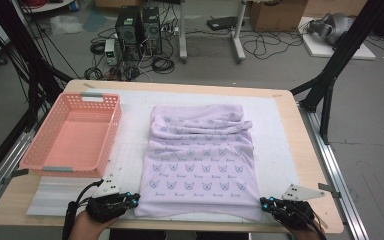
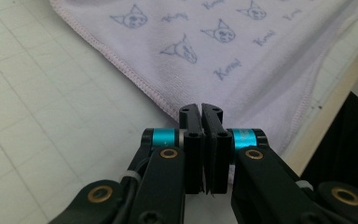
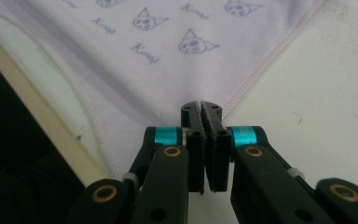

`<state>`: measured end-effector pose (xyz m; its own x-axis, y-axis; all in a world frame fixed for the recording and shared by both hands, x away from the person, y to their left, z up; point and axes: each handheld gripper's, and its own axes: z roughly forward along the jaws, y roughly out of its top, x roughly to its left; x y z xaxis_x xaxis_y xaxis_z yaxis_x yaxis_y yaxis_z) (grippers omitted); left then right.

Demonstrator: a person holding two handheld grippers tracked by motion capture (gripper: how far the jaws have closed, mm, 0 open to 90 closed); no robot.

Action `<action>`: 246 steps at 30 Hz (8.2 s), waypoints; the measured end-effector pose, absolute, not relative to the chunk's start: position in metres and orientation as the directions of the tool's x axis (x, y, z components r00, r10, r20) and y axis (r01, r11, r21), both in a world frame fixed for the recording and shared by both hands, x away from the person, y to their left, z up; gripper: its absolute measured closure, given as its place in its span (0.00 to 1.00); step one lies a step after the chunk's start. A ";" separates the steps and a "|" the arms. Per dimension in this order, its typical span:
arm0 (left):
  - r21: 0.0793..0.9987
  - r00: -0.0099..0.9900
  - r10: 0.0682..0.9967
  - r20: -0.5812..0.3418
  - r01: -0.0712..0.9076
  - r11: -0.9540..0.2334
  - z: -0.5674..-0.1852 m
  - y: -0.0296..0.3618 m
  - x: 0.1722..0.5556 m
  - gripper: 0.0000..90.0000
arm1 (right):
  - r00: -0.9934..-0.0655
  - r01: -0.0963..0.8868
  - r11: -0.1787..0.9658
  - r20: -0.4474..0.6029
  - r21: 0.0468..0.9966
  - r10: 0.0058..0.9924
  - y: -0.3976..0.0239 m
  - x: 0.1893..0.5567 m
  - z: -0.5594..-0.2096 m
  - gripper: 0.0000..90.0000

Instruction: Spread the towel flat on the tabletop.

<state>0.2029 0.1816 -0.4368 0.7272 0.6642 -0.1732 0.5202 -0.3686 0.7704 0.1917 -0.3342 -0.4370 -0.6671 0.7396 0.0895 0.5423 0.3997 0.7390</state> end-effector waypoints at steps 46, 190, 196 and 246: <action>0.796 0.675 0.738 -0.023 0.459 -0.395 -0.451 0.130 0.279 0.94 | -0.545 0.581 0.328 0.056 0.745 0.837 -0.310 0.249 -0.448 0.96; 0.837 0.706 0.671 -0.225 0.492 -0.237 -0.434 0.192 0.235 0.51 | -0.740 0.446 0.367 0.107 0.816 0.664 -0.330 0.196 -0.430 0.67; 0.809 0.662 0.721 -0.205 0.529 -0.255 -0.447 0.173 0.263 0.52 | -0.630 0.497 0.342 0.061 0.798 0.774 -0.319 0.224 -0.439 0.63; 0.800 0.643 0.745 -0.178 0.535 -0.271 -0.452 0.157 0.294 0.61 | -0.589 0.529 0.354 0.033 0.772 0.807 -0.304 0.264 -0.450 0.72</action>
<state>0.2942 0.1574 -0.4520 0.6430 0.7449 -0.1778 0.5353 -0.2712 0.8000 0.2645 -0.3040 -0.4499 -0.5891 0.8074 0.0332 0.5285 0.3539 0.7717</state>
